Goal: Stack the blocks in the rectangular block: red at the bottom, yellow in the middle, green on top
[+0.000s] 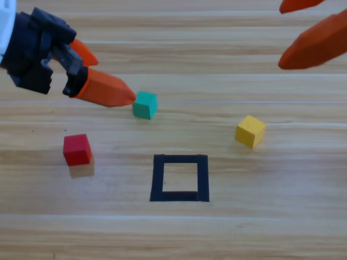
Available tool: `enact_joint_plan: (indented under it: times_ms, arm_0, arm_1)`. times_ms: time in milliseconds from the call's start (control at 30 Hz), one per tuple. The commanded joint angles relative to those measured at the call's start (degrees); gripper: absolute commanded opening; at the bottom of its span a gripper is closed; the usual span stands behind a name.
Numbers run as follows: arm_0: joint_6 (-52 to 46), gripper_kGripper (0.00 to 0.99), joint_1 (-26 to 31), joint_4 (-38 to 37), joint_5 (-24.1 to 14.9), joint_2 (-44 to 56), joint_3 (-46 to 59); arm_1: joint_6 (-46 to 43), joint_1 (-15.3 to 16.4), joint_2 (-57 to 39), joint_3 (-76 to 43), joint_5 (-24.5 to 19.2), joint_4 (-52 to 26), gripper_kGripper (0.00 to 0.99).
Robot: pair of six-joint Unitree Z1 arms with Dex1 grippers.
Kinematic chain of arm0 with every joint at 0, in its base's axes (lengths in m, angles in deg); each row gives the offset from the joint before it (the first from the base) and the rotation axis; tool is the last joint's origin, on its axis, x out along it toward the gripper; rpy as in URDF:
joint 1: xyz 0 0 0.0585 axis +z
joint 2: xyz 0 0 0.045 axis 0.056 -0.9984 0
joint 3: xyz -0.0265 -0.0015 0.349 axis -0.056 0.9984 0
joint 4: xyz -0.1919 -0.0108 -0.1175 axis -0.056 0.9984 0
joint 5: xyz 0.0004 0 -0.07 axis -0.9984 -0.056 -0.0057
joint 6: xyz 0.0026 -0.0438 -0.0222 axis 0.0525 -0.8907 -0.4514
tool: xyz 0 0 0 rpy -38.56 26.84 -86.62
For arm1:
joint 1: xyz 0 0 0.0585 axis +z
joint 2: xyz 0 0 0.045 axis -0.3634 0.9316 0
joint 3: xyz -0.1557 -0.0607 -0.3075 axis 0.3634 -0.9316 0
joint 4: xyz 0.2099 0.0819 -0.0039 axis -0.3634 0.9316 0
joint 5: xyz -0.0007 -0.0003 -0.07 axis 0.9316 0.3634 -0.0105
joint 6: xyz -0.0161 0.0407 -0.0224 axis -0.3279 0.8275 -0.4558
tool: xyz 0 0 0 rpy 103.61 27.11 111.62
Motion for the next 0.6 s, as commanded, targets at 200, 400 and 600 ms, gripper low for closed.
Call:
enact_joint_plan:
  times_ms: [200,400,600]
  arm_0:
    - [0.29,0.99,-1.03,0.99,-1.06,-0.72,0.72]
    - [0.2,0.99,-1.03,1.34,-1.76,-0.72,0.72]
    - [-0.24,0.99,-1.03,3.97,-3.87,-0.81,-2.27]
  arm_1:
    - [-0.05,2.86,4.17,-1.76,0.63,-0.89,0.946]
    - [9.44,0.58,8.48,-0.09,-11.85,-1.07,0.962]
    - [17.96,-0.3,17.18,5.27,-24.16,-0.72,0.974]
